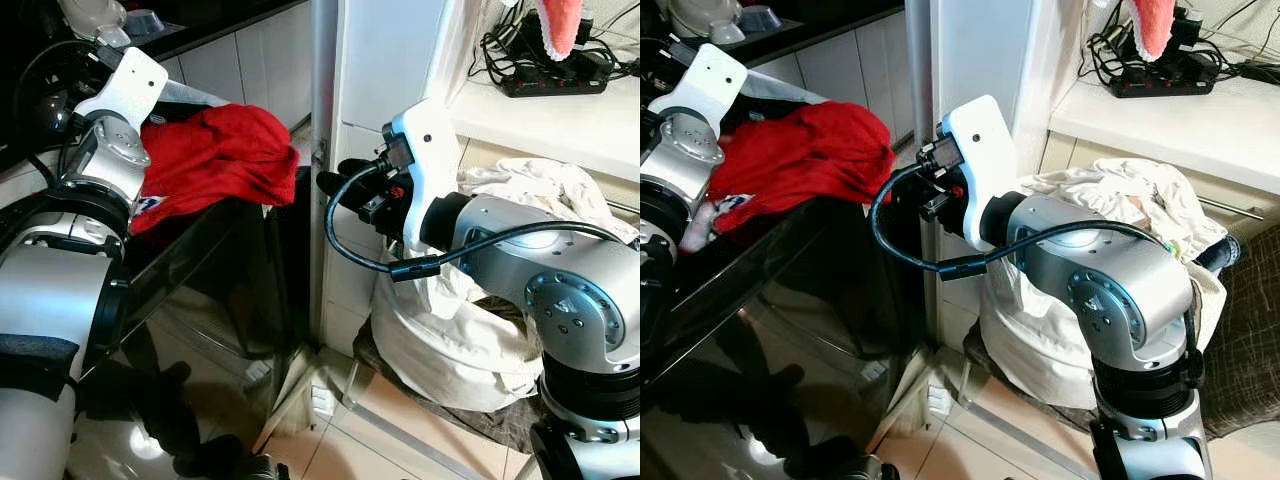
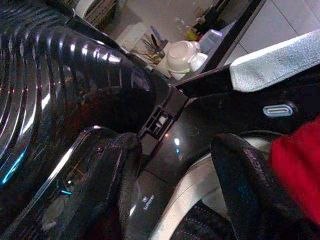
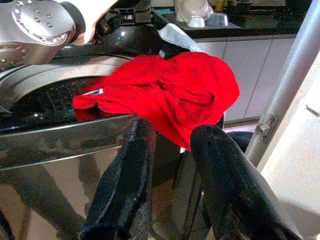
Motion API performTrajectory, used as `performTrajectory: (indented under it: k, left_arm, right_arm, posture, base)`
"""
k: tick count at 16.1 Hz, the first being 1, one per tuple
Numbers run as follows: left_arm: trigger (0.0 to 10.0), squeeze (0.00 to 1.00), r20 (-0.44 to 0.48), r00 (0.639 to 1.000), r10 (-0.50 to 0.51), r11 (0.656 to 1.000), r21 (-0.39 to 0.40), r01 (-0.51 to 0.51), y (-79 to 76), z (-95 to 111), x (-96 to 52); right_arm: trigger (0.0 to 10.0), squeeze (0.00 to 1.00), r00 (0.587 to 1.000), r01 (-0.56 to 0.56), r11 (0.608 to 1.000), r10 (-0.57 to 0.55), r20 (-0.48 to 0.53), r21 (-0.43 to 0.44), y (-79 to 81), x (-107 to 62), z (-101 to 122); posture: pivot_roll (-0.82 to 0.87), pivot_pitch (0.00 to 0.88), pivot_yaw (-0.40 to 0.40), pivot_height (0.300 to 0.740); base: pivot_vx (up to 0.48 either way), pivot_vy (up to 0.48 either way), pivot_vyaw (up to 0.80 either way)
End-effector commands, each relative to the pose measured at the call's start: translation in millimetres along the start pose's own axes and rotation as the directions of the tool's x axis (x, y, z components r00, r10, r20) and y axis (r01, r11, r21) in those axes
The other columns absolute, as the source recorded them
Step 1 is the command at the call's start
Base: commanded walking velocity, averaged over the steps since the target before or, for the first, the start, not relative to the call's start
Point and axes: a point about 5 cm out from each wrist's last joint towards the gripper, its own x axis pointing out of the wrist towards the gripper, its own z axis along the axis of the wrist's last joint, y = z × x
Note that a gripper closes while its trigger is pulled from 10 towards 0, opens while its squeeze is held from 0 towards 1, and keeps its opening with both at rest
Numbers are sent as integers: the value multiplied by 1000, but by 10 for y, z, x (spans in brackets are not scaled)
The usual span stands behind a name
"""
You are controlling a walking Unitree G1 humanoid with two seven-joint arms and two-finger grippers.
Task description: Clothes washing
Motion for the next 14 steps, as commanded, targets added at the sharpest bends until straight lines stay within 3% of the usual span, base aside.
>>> performTrajectory:
  k: [1, 10, 11, 12, 14]
  left_arm:
    - [10000, 0, 3, 1000, -3, 1000, 14, 2, 11, 8, 3]
    - [10000, 0, -6, 1000, -21, 999, 31, 21, -5, 21, 1]
    - [10000, 0, 345, 806, -481, 707, -391, 589, -555, 605, -276]
    - [10000, 0, 527, 701, -481, 496, -495, 713, -624, 809, -400]
    - [10000, 0, 384, 871, -307, 626, -608, 488, -448, 660, -246]
  right_arm:
    - [10000, 0, 1000, 16, 1000, -16, -9, 1, -34, -5, 3]
    - [10000, 0, 1000, 18, 1000, -18, -14, 2, -40, -3, 1]
    - [10000, 0, 999, 23, 1000, -23, -30, 1, -58, -17, -14]
    - [10000, 0, 999, 45, 999, -45, -18, 3, -90, -37, -8]
    - [10000, 0, 989, 138, 990, -138, 53, 12, -200, -58, 70]
  posture:
    - [-48, 0, 23, 740]
    - [-48, 0, 24, 740]
    - [-31, 0, 27, 740]
    - [-37, 0, 33, 740]
    - [-43, 0, 36, 740]
  base:
    - [0, 0, 0]
    - [0, 0, 0]
    - [0, 0, 0]
    - [0, 0, 0]
    - [0, 0, 0]
